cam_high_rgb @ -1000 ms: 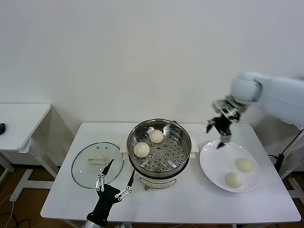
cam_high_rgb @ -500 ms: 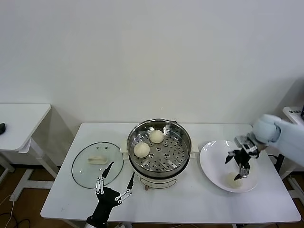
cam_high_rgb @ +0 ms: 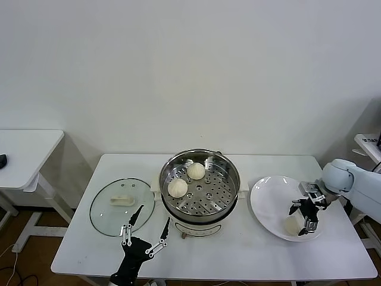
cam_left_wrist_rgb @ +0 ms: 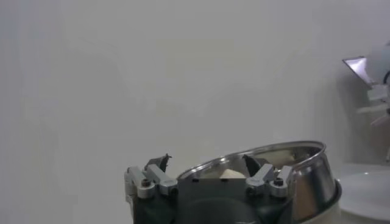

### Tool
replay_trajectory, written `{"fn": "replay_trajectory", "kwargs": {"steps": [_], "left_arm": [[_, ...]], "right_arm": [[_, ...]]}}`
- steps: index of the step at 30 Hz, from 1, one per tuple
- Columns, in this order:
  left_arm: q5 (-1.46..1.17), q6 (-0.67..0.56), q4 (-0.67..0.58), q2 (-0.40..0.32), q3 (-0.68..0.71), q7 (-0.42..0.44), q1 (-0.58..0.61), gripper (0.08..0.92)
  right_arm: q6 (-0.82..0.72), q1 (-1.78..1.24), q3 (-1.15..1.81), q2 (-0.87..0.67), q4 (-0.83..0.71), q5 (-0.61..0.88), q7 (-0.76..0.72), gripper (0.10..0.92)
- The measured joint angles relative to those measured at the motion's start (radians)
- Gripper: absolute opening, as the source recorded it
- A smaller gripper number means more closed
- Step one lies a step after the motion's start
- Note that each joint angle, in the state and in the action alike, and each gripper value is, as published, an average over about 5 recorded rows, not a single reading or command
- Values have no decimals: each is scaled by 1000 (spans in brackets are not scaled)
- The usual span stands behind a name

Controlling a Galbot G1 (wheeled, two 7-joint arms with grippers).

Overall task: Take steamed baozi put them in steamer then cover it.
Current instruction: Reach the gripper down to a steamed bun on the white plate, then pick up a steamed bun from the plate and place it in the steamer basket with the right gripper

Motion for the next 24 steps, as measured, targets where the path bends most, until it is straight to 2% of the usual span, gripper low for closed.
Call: {"fn": "replay_trajectory", "kwargs": {"steps": [4, 9, 17, 24], "left_arm": [[0, 0, 1, 1, 0, -1, -3, 823], [0, 0, 0, 2, 1, -2, -4, 823], [-1, -2, -1, 11, 5, -3, -9, 823], [-2, -2, -6, 15, 9, -4, -12, 823]], "right_arm": [[0, -5, 10, -1, -1, -1, 2, 712], [6, 19, 1, -4, 7, 6, -4, 686], [48, 225, -124, 24, 58, 39, -34, 686], [150, 485, -269, 107, 120, 92, -51, 689]]}}
